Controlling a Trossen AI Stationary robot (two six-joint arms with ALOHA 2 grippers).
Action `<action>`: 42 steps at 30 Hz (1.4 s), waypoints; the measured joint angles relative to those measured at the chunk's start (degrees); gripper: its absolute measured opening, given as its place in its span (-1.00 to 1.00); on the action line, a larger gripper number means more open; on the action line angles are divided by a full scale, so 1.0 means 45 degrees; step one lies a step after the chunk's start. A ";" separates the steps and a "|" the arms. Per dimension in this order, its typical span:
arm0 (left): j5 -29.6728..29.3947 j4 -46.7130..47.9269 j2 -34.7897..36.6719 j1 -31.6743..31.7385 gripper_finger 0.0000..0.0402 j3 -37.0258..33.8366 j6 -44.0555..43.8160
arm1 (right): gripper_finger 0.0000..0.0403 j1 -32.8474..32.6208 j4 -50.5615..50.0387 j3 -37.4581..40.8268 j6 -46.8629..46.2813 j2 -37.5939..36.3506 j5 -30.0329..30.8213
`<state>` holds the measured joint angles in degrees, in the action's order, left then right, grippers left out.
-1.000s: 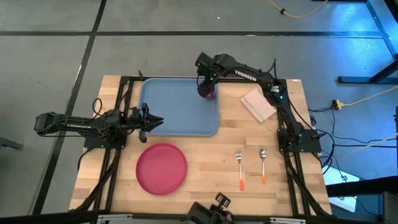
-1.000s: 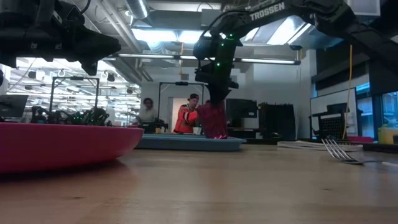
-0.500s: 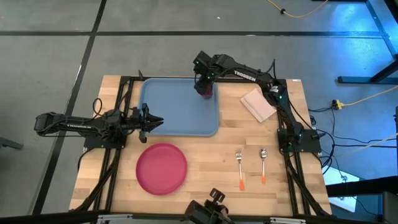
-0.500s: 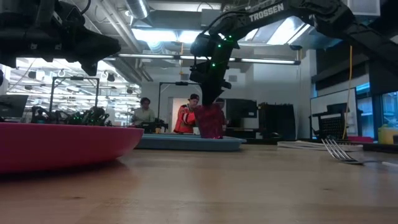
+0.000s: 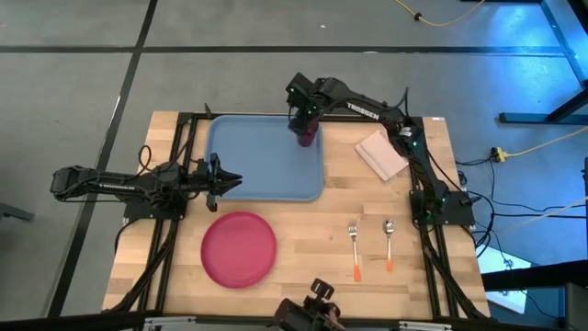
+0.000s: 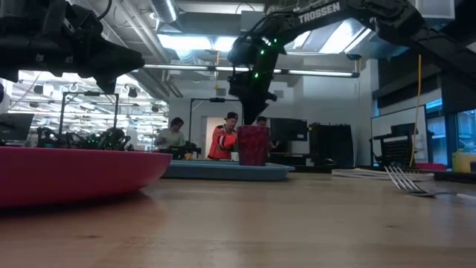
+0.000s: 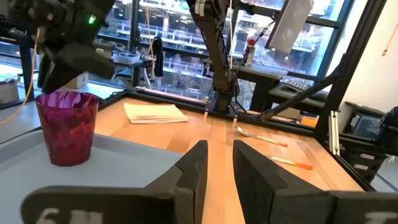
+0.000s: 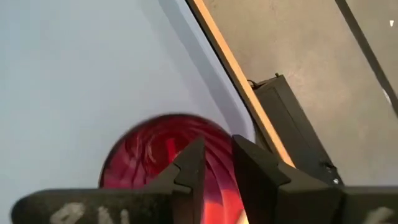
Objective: Pick and place plate/cup/fork/spoon on tray
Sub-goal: Put the orange spoon on the blue tray
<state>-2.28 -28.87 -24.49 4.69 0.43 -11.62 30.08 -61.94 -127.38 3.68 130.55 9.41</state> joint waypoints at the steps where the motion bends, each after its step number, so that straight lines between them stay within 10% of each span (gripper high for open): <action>1: 0.0000 -0.0003 0.0000 0.0004 -0.66 0.0004 0.0004 | -0.58 -0.0031 -0.0360 -0.0265 0.0060 -0.0036 0.0005; 12: -0.0001 0.0012 0.0000 0.0004 -0.66 0.0004 -0.0057 | -0.61 -0.1674 -0.6491 -0.0894 -0.3944 -0.1969 -0.0401; 17: 0.0015 0.0222 0.0000 0.0000 -0.66 0.0004 -0.0453 | -0.61 -0.4006 -0.6165 0.0548 -0.3842 -0.3787 -0.1567; 23: 0.0058 0.0505 -0.0044 0.0000 -0.66 0.0004 -0.1533 | -0.61 -0.7472 -0.5305 0.4979 -0.3925 -0.6656 0.0676; 28: 0.0015 0.0619 -0.0049 0.0000 -0.66 0.0004 -0.2139 | -0.61 -0.9535 -0.2394 1.0971 -0.8190 -0.9563 0.2820; 33: -0.0012 0.0604 -0.0050 0.0000 -0.66 0.0004 -0.2607 | -0.61 -1.1167 0.0108 1.5948 -1.5475 -1.1687 0.1153; 42: -0.0222 0.0609 -0.0056 0.0000 -0.66 0.0004 -0.2739 | -0.61 -1.3900 0.1504 1.8474 -2.3672 -1.2270 -0.0675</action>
<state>-3.28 -26.13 -24.74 4.69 0.45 -23.94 -32.47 -55.17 -44.24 -102.84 75.33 6.37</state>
